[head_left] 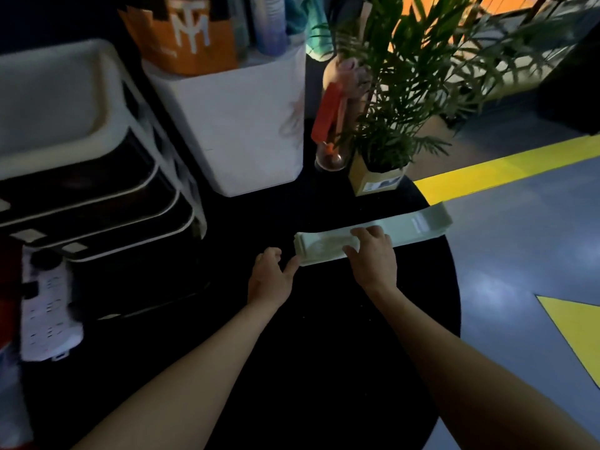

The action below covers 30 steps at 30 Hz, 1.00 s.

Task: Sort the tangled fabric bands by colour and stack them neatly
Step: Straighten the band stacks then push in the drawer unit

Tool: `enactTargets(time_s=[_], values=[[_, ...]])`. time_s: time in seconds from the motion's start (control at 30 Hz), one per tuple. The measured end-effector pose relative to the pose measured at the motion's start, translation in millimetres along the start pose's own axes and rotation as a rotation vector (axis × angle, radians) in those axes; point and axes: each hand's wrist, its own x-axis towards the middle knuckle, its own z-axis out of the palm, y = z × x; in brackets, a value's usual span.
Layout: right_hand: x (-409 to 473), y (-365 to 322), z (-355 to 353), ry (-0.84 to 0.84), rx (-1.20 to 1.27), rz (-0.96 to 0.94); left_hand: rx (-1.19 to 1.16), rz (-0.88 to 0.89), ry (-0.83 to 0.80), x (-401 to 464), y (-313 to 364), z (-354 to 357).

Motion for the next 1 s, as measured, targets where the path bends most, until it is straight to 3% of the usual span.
enactTargets(time_s=[0.17, 0.5, 1.0], values=[[12, 18, 2, -0.022, -0.053, -0.043, -0.085, -0.189, -0.036, 18, 14, 20], [15, 32, 2, -0.015, -0.069, -0.137, -0.368, -0.377, -0.119, 34, 23, 26], [-21, 7, -8, -0.145, 0.037, -0.168, -0.630, -0.390, -0.118, -15, 8, 7]])
